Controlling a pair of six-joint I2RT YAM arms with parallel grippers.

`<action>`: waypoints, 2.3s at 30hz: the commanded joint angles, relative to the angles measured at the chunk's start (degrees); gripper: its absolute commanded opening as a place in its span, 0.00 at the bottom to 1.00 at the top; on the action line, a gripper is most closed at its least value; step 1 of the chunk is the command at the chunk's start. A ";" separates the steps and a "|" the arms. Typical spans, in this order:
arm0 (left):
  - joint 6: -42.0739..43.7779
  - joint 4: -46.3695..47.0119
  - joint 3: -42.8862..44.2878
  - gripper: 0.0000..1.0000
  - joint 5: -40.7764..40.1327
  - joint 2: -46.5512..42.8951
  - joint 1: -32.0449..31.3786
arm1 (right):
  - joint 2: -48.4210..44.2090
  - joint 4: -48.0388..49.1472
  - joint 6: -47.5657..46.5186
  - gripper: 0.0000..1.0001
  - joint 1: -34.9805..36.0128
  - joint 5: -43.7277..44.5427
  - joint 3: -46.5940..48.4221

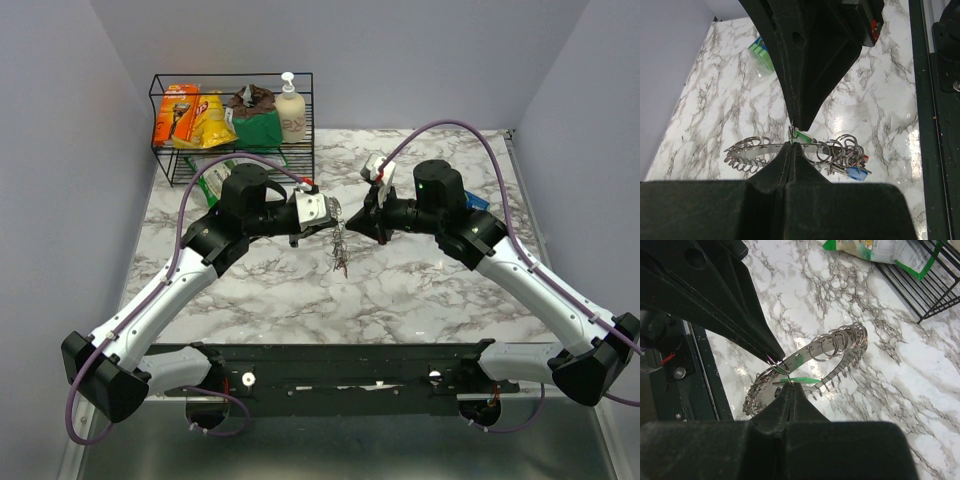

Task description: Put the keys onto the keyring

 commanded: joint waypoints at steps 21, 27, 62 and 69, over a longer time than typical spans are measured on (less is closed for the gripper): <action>-2.31 5.72 -0.52 0.00 6.67 -2.50 -0.64 | -12.84 5.49 -4.64 1.00 -2.96 -1.22 -4.58; -2.58 6.60 -0.70 0.00 7.63 -2.67 -0.64 | -13.72 5.85 -4.37 1.00 -4.72 -10.10 -3.44; -13.74 19.96 -1.93 0.00 18.18 -2.76 -0.63 | -9.86 11.03 0.02 0.58 -5.52 -25.24 -2.82; -15.94 23.03 -2.54 0.00 18.97 -3.02 -0.55 | -9.68 11.65 0.28 0.52 -5.52 -25.41 -3.26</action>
